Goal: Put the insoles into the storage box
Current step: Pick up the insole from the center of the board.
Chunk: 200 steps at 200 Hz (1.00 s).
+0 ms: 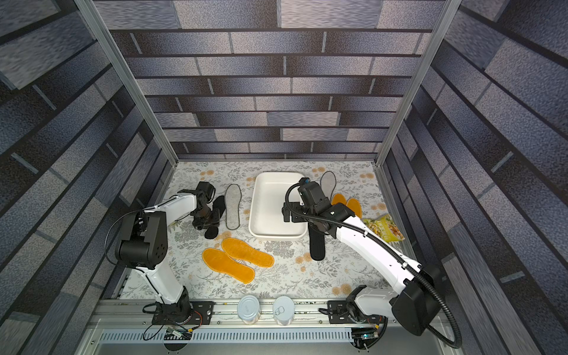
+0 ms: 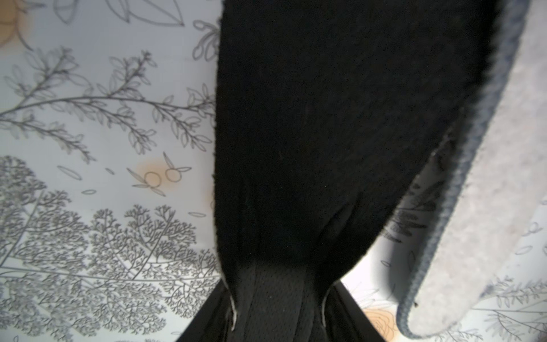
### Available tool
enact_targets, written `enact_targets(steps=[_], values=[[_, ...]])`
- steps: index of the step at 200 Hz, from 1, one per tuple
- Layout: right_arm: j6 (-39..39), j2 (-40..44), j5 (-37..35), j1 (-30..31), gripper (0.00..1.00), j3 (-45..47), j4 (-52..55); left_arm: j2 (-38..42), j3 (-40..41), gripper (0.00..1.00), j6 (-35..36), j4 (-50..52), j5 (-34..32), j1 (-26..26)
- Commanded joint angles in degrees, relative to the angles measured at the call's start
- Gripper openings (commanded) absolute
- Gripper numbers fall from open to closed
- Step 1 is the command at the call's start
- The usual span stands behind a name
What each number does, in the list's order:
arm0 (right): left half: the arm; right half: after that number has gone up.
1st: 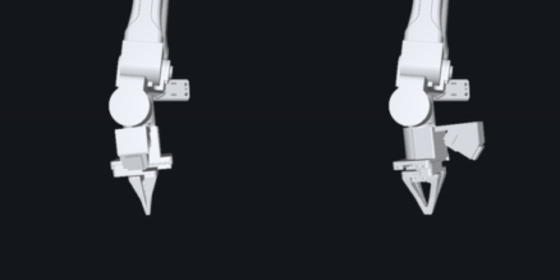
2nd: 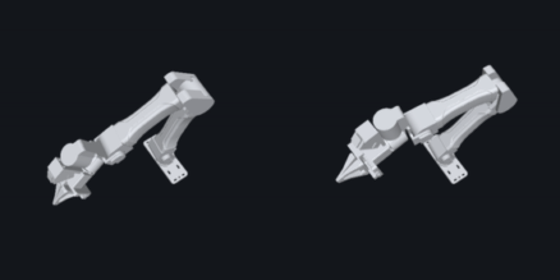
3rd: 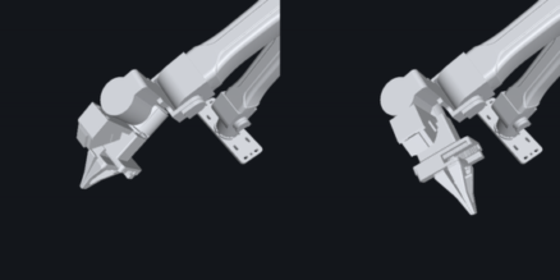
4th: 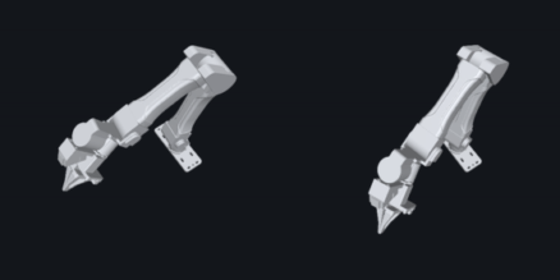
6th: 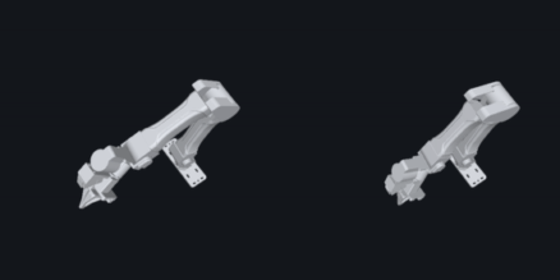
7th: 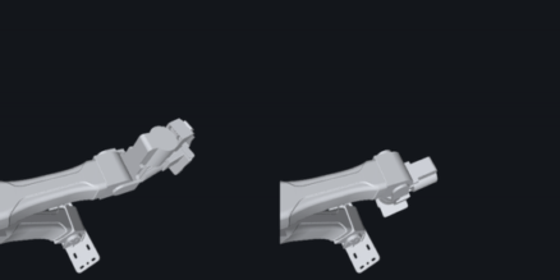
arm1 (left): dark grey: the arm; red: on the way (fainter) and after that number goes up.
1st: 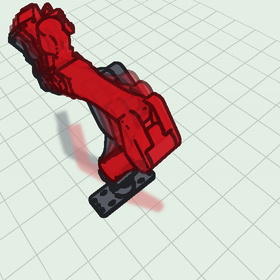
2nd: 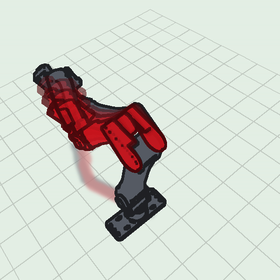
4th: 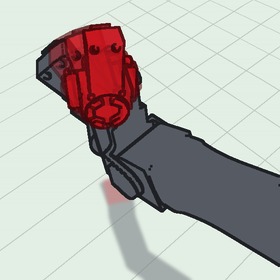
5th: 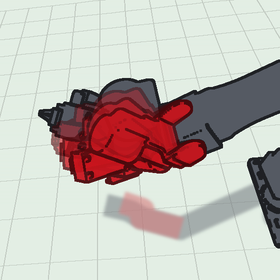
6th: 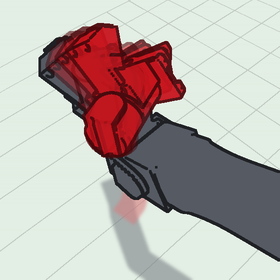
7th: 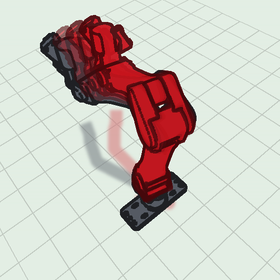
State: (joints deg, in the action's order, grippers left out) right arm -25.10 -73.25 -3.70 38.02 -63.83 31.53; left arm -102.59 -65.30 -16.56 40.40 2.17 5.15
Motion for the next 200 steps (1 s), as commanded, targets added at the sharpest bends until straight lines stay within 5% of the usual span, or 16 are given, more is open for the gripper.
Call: enact_targets(steps=[1, 200], values=[[-0.7, -0.3, 0.5, 0.3, 1.00, 0.8, 0.3, 1.8, 0.7, 0.50, -0.5, 2.0, -1.0, -0.4], [-0.9, -1.6, 2.0, 0.3, 1.00, 0.8, -0.4, 6.0, 1.9, 0.52, -1.8, 5.5, -2.1, -1.1]])
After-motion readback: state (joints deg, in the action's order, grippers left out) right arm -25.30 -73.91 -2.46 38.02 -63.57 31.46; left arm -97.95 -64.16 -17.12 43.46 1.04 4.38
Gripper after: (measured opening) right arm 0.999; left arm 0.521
